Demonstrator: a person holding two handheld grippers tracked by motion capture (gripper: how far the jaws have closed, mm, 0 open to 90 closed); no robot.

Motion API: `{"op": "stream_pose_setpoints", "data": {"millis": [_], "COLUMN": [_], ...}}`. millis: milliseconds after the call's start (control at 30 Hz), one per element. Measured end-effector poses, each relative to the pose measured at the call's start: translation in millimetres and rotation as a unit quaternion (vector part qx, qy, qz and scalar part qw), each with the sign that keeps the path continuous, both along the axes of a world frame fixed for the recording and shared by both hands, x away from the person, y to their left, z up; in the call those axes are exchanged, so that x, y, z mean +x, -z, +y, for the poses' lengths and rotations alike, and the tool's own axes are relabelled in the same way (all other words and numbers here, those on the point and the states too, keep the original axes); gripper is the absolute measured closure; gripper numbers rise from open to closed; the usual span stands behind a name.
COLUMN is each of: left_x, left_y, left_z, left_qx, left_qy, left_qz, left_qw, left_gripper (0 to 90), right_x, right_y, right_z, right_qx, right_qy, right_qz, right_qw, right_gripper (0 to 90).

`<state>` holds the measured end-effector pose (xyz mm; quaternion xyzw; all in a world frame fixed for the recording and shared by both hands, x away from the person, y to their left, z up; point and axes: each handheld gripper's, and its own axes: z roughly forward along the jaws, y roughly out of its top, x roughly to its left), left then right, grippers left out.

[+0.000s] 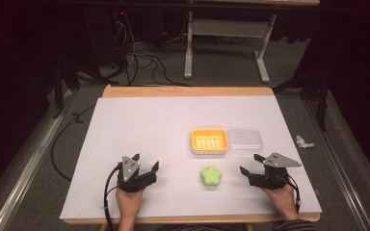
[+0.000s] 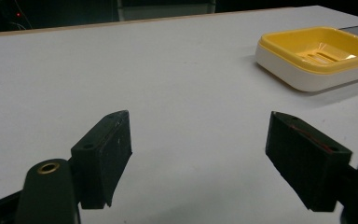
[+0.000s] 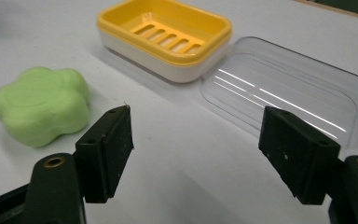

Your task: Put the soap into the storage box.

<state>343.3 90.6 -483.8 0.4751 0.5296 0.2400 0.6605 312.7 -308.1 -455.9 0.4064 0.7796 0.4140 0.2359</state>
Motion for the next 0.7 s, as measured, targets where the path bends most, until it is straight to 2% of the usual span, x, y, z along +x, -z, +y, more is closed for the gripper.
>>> {"op": "stream_pose_setpoints", "data": {"millis": [33,67,133,233,500,700], "left_x": [0.0,0.0,-0.1,-0.2,-0.3,1.0], "left_y": [0.0,0.0,0.1,0.0,0.1,-0.1], "left_z": [-0.2,-0.5,-0.5,-0.2,0.1,0.0], "left_qx": [0.001,0.001,0.002,0.0,0.001,-0.004], "left_qy": [0.001,0.001,0.001,0.001,0.001,0.001], "left_qz": [0.001,0.0,0.0,-0.001,-0.001,0.005], "left_qw": [1.0,1.0,1.0,1.0,1.0,1.0], "left_gripper": [23.2,23.2,23.2,23.1,23.1,23.2], "right_x": [0.0,-1.5,-2.6,-4.3,-6.1,-7.5], "right_y": [0.0,-3.9,-5.1,-8.9,-10.5,-11.9], "right_z": [0.0,6.9,9.9,23.1,39.6,53.6], "right_qx": [0.0,-0.004,-0.005,-0.011,-0.017,-0.018], "right_qy": [0.0,-0.016,-0.019,-0.045,-0.075,-0.104], "right_qz": [0.0,-0.003,0.0,-0.002,0.002,0.005], "right_qw": [1.0,0.9999,0.9998,0.9989,0.997,0.9944], "right_gripper": [26.6,26.6,26.6,26.6,26.3,25.4]}}
